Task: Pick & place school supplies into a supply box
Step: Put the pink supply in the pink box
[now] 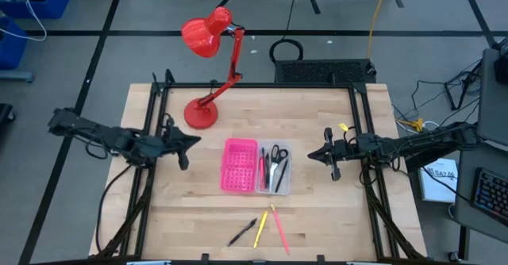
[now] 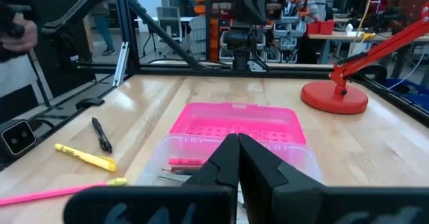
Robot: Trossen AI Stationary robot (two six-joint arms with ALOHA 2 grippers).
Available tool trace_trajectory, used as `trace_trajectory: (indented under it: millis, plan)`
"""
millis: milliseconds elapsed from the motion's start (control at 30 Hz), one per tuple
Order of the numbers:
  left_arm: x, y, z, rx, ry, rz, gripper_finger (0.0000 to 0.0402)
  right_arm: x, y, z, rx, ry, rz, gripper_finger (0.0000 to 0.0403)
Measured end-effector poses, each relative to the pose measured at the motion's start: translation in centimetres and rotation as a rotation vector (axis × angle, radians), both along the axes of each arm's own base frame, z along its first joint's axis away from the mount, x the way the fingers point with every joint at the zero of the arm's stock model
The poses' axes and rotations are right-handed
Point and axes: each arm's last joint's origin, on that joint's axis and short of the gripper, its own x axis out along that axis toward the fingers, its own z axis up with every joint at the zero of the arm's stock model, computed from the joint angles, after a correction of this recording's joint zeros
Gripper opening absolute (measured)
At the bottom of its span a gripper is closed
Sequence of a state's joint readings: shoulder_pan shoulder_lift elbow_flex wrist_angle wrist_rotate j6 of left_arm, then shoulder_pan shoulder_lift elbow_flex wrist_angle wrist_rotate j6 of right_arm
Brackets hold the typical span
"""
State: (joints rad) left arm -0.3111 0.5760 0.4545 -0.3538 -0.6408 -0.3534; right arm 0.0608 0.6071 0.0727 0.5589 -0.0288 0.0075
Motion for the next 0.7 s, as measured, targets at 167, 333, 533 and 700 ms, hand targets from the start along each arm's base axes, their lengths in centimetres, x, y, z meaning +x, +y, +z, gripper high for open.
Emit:
trace_trajectory:
  millis: [167, 333, 533, 700]
  plan:
    - [0.3, 0.0, -2.4, -0.012, -0.129, -0.041, 0.0028, 0.0, 0.0, 0.3, -0.052, -0.038, 0.001, 0.0000]
    - [-0.2, 0.2, -1.3, 0.051, -0.271, -0.122, 0.0019, 0.0, 0.0, 1.1, -0.090, -0.121, 0.000, 0.0000]
    - [-2.4, 1.3, 0.2, 0.177, -0.377, -0.225, 0.0010, 0.0, 0.0, 1.5, -0.038, -0.158, -0.002, 0.0000]
    - [-3.4, 1.2, -0.6, 0.203, -0.435, -0.423, 0.0004, 0.0, 0.0, 1.4, 0.028, -0.142, 0.000, 0.0000]
